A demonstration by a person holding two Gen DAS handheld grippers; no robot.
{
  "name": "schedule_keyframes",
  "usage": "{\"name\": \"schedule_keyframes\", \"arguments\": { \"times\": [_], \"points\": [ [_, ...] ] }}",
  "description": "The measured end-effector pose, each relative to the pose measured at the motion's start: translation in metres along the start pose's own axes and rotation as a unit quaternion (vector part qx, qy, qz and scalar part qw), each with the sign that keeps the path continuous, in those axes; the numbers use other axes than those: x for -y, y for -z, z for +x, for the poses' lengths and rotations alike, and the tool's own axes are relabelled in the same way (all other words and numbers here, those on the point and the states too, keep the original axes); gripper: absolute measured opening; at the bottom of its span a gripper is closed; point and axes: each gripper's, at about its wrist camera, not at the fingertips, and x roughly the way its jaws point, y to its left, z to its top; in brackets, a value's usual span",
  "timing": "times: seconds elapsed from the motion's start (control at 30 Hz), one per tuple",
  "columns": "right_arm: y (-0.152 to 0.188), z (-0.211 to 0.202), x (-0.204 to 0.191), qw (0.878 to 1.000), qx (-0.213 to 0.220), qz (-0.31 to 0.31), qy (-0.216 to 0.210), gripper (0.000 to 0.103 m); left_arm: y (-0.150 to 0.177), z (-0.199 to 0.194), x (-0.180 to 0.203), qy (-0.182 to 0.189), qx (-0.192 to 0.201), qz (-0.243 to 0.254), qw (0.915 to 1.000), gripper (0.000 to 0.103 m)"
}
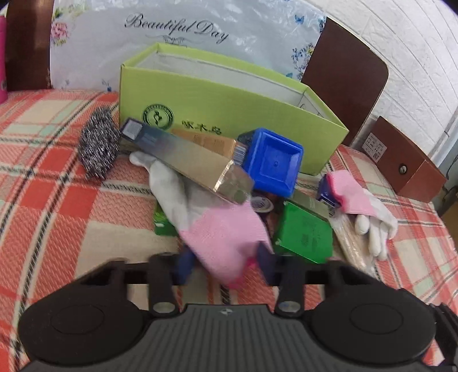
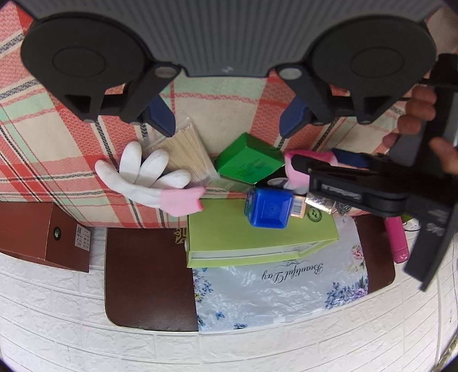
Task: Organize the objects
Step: 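Grasp the white glove with pink cuff with the left tool while the right tool grasps the green square box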
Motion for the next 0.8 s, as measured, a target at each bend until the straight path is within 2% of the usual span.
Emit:
{"name": "schedule_keyframes", "arguments": {
  "times": [0.07, 0.13, 0.23, 0.33, 0.43, 0.53, 0.57, 0.63, 0.67, 0.7, 0.77, 0.8],
  "points": [
    [0.001, 0.001, -0.003, 1.000, -0.005, -0.004, -0.001, 0.080, 0.000, -0.005, -0.011, 0.035, -0.018, -0.019, 0.9991, 0.006],
    [0.001, 0.005, -0.006, 1.000, -0.013, -0.011, -0.005, 0.078, 0.003, -0.019, -0.018, 0.048, -0.018, -0.024, 0.9984, 0.005],
    [-0.005, 0.015, -0.013, 0.999, -0.029, -0.023, -0.005, 0.078, 0.014, -0.046, -0.026, 0.030, -0.005, 0.001, 0.9995, 0.005],
    [-0.012, 0.029, -0.021, 0.999, -0.038, -0.034, -0.012, 0.078, 0.029, -0.062, -0.042, 0.025, -0.015, -0.016, 0.9994, 0.005],
    [-0.022, 0.050, -0.029, 0.998, -0.055, -0.033, 0.004, 0.079, 0.042, -0.076, -0.051, 0.019, -0.022, -0.024, 0.9993, 0.005],
    [-0.031, 0.072, -0.031, 0.997, -0.073, -0.004, 0.014, 0.088, 0.046, -0.085, -0.050, 0.006, -0.018, -0.010, 0.9998, 0.006],
    [-0.034, 0.079, -0.031, 0.997, -0.076, 0.007, 0.014, 0.090, 0.046, -0.086, -0.049, -0.003, -0.015, -0.009, 0.9998, 0.011],
    [-0.037, 0.091, -0.032, 0.997, -0.070, 0.015, 0.021, 0.090, 0.042, -0.085, -0.050, -0.011, -0.003, -0.018, 0.9998, 0.034],
    [-0.038, 0.095, -0.033, 0.997, -0.067, 0.013, 0.032, 0.090, 0.040, -0.084, -0.050, -0.014, 0.005, -0.025, 0.9996, 0.060],
    [-0.038, 0.099, -0.034, 0.997, -0.062, 0.009, 0.042, 0.085, 0.038, -0.083, -0.050, -0.019, 0.015, -0.031, 0.9992, 0.077],
    [-0.036, 0.101, -0.032, 0.997, -0.061, 0.001, 0.038, 0.072, 0.035, -0.081, -0.048, -0.020, 0.031, -0.029, 0.9989, 0.077],
    [-0.035, 0.099, -0.029, 0.998, -0.059, 0.003, 0.031, 0.070, 0.031, -0.077, -0.045, -0.017, 0.030, -0.021, 0.9992, 0.077]
  ]
}}
